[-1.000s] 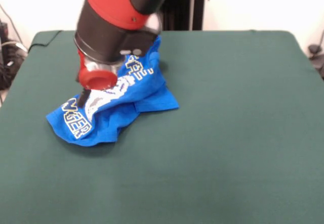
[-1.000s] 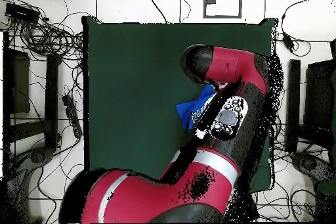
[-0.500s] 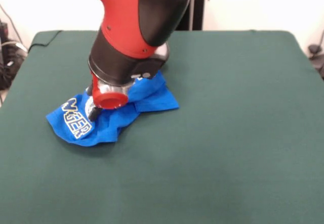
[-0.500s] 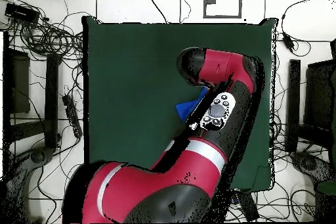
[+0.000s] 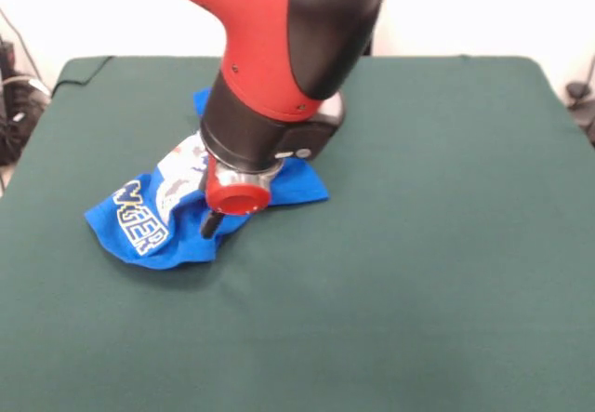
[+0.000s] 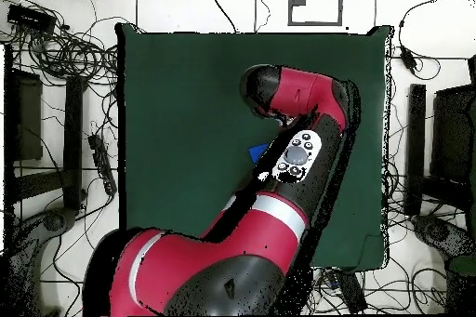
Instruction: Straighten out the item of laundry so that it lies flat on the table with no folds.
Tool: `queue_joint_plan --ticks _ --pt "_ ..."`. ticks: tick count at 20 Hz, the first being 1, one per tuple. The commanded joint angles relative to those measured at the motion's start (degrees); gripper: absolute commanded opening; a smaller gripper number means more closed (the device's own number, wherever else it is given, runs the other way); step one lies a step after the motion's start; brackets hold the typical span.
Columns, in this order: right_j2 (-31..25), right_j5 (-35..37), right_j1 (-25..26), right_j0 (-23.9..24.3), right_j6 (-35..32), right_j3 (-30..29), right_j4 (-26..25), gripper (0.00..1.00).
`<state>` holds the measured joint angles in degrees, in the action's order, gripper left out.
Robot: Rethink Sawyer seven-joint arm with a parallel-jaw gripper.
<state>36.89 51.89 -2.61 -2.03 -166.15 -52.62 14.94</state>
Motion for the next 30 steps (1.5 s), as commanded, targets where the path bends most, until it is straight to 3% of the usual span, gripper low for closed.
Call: queue_joint_plan --ticks 1,10,19,30 --pt "-0.19 5.39 0.32 -4.55 -20.21 -0.9 4.15 1.0" --pt "2.86 7.04 2.6 -6.43 -23.13 1.71 6.27 1.0" --pt "5.22 9.41 8.21 -7.14 -28.65 7.56 10.75 1.0" --pt "4.28 9.87 8.13 -7.9 -28.34 5.59 12.9 1.0"
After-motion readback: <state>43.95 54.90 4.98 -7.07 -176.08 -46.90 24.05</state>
